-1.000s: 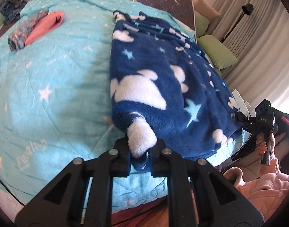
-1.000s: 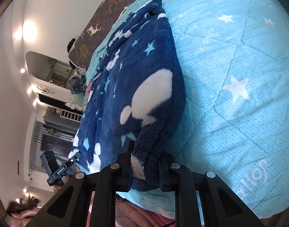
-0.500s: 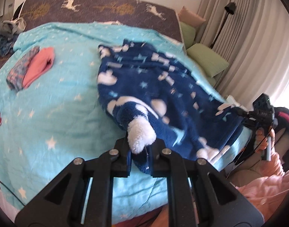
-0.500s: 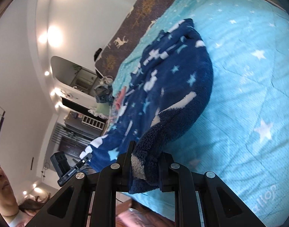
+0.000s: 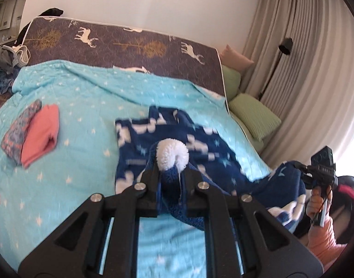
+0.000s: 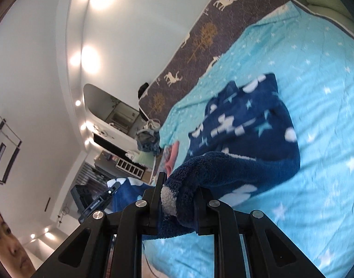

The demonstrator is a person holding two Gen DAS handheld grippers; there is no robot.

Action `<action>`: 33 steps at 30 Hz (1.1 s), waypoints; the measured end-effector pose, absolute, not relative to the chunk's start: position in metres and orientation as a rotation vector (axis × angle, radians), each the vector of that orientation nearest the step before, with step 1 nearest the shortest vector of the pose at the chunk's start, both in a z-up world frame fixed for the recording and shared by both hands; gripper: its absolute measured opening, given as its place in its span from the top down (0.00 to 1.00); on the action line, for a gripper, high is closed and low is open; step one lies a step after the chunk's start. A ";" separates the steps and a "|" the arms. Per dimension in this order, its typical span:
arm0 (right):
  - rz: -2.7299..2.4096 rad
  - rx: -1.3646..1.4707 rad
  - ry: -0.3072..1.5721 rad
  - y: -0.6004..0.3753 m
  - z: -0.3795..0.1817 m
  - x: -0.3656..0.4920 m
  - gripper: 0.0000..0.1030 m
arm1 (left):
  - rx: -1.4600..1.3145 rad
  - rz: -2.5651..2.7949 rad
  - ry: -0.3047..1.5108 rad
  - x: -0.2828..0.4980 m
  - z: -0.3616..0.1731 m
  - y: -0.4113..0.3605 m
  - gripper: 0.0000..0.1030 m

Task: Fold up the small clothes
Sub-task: 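Grasp the folded end with both tools and lift it up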

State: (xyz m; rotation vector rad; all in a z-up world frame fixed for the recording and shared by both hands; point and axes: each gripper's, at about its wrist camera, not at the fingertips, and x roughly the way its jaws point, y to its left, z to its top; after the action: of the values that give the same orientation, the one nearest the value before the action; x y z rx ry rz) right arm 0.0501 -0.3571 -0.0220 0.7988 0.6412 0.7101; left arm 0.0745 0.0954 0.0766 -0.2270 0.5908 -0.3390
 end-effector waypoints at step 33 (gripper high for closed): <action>0.305 0.793 0.885 -0.372 -0.101 0.406 0.57 | -0.200 -0.130 0.910 0.427 -0.052 0.085 0.74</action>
State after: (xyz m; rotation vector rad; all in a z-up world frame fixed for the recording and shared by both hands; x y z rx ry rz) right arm 0.4058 -0.3719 -0.1006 0.7929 0.8854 0.3049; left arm 0.4271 0.0855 -0.0516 -0.2000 0.9102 -0.1302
